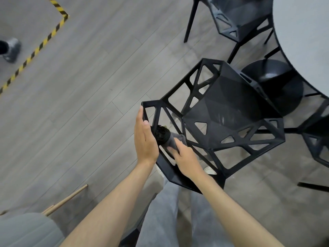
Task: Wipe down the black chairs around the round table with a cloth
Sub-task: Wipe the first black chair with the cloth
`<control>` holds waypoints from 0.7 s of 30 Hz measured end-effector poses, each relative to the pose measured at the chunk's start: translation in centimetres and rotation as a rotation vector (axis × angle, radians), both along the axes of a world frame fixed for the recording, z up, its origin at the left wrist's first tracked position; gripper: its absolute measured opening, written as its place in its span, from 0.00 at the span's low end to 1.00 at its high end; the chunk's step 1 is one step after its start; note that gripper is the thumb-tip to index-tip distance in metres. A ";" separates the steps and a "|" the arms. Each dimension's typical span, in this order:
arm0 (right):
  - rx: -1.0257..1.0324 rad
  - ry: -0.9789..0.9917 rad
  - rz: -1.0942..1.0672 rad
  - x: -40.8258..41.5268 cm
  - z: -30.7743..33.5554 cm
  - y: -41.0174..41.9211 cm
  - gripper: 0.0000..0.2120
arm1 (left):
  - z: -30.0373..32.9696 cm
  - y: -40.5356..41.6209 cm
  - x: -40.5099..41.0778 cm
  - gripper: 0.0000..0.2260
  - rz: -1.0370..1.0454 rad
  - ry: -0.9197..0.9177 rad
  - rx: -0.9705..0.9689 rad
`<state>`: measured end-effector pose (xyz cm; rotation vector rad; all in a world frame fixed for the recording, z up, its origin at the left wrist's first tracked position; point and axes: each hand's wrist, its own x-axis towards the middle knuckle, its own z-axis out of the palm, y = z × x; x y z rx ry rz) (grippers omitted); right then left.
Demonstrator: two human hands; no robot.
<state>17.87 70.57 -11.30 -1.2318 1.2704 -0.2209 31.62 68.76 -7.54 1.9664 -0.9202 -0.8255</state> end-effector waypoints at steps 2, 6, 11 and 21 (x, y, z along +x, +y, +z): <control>0.085 0.130 -0.050 -0.2 -1.4 -0.7 0.11 | 0.1 0.0 -0.1 0.25 0.002 0.020 -0.001; 0.070 0.074 -0.137 0.2 0.3 -0.7 0.09 | 0.2 0.1 0.0 0.26 0.020 0.040 -0.020; -0.018 -0.197 -0.179 0.6 5.7 1.9 0.05 | 0.3 0.1 -0.1 0.28 0.014 0.117 -0.014; -0.065 0.010 -0.165 6.8 3.0 -3.8 0.12 | 2.4 -1.6 3.9 0.28 -0.019 0.100 0.072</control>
